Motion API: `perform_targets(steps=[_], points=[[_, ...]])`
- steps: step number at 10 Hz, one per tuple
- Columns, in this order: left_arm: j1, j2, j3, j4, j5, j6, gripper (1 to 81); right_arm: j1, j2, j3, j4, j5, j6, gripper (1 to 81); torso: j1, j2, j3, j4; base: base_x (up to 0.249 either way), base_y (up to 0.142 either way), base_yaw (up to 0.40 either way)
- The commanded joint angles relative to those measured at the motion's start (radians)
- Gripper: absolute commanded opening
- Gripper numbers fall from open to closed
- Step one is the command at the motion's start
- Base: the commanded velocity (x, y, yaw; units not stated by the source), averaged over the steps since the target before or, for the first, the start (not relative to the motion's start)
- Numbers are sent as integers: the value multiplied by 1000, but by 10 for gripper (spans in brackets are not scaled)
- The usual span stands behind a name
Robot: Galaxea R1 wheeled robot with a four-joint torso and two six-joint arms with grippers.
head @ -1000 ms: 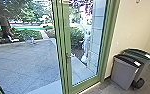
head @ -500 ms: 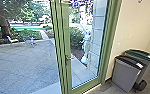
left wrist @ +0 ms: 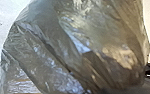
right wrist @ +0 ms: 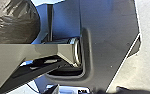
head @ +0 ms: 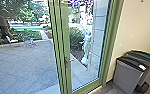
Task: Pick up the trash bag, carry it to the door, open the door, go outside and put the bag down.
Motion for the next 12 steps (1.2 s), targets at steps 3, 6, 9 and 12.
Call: perform_targets(steps=[3,6,9,12], points=[[-55,1,1,8,54,10,10,35,10,3,-12,-55,-2,811,0,0,0,0,121,-24,0],[-55,1,1,8,54,10,10,35,10,3,-12,-55,-2,811,0,0,0,0,125,-75,0],[-55,1,1,6,52,10,10,35,10,3,-12,-55,-2,811,0,0,0,0,126,-79,0],[-55,1,1,8,52,10,10,34,10,3,-12,-55,-2,811,0,0,0,0,126,-74,0]])
